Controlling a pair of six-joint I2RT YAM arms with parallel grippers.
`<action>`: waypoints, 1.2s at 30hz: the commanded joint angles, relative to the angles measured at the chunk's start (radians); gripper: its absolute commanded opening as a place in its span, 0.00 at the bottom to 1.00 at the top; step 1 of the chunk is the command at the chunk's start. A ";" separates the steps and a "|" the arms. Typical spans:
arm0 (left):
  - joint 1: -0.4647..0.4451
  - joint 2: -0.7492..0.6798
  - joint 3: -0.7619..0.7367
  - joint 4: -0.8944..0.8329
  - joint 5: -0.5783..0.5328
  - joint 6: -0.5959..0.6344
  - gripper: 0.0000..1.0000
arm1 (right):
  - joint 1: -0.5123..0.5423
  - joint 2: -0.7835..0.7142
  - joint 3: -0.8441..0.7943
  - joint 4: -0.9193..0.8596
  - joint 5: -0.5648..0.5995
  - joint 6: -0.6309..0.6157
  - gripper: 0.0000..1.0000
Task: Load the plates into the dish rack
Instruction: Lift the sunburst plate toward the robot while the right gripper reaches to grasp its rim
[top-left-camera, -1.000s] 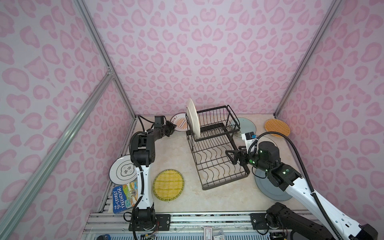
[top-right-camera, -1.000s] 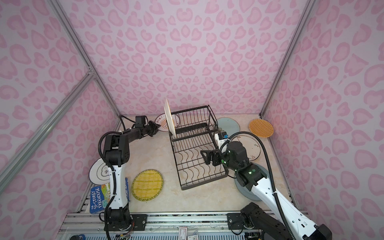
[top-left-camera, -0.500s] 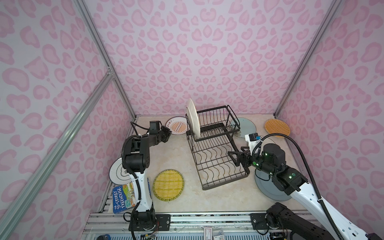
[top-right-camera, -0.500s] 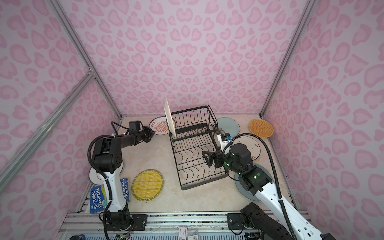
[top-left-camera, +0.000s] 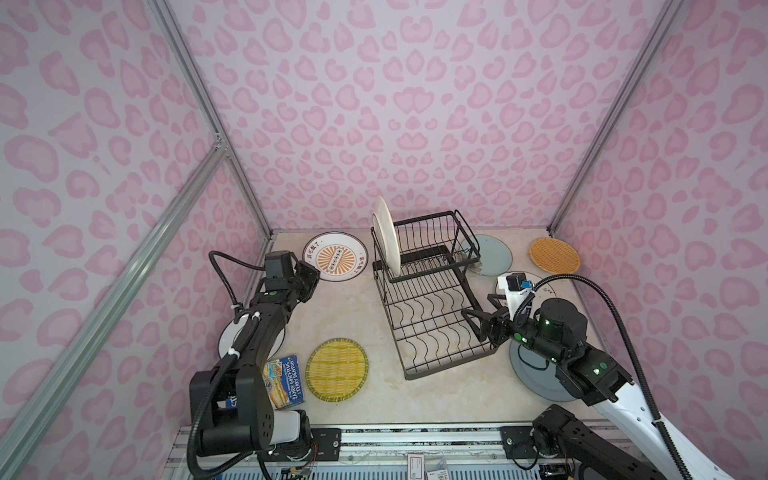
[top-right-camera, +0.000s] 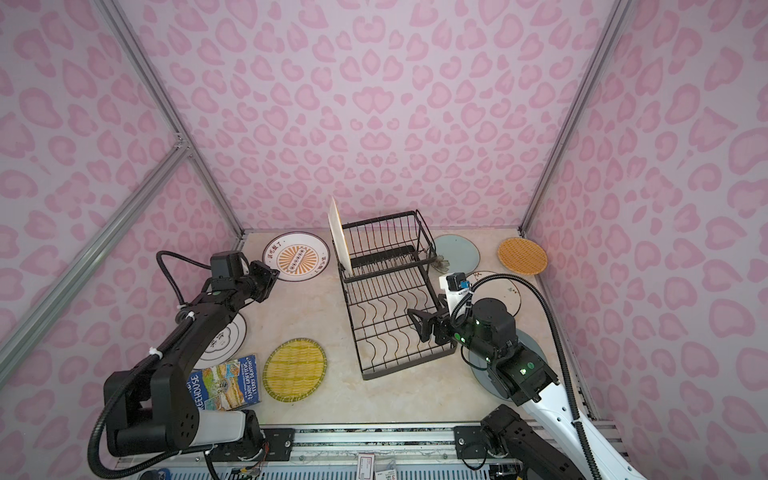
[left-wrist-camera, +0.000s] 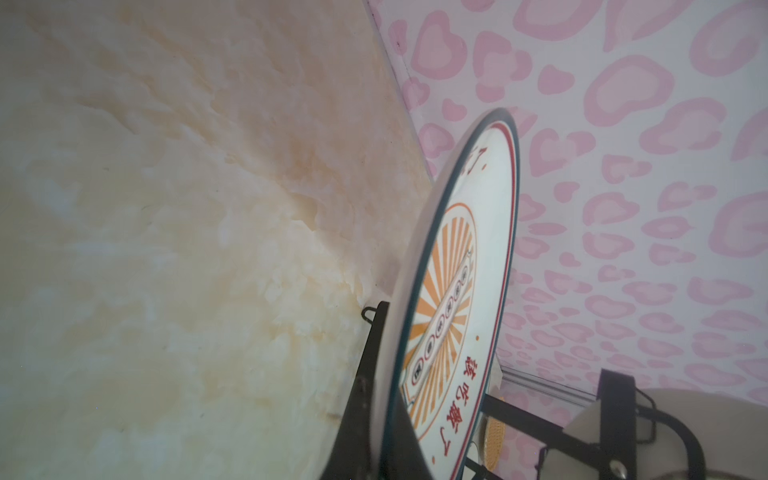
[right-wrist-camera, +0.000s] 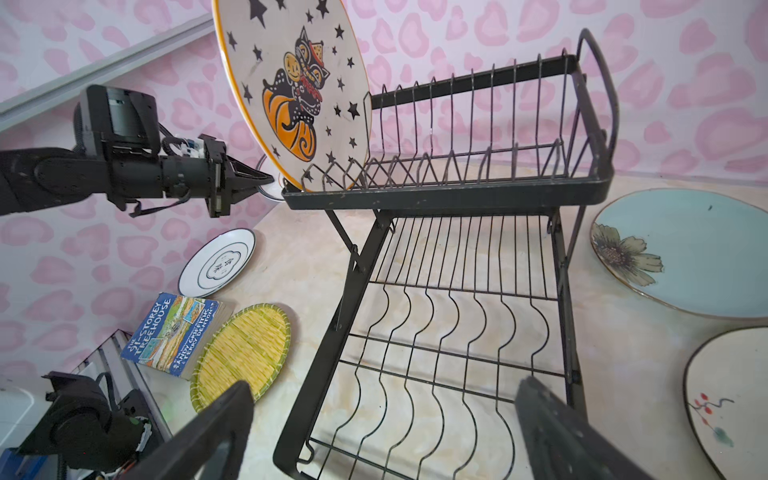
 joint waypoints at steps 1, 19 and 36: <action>-0.001 -0.140 -0.038 -0.220 -0.039 0.063 0.04 | 0.037 -0.010 -0.023 0.086 -0.003 -0.080 0.98; -0.177 -0.462 0.082 -0.868 -0.197 -0.089 0.03 | 0.644 0.359 0.055 0.252 0.336 -0.684 0.95; -0.542 -0.372 0.221 -0.968 -0.399 -0.303 0.04 | 0.709 0.803 0.297 0.323 0.287 -0.819 0.72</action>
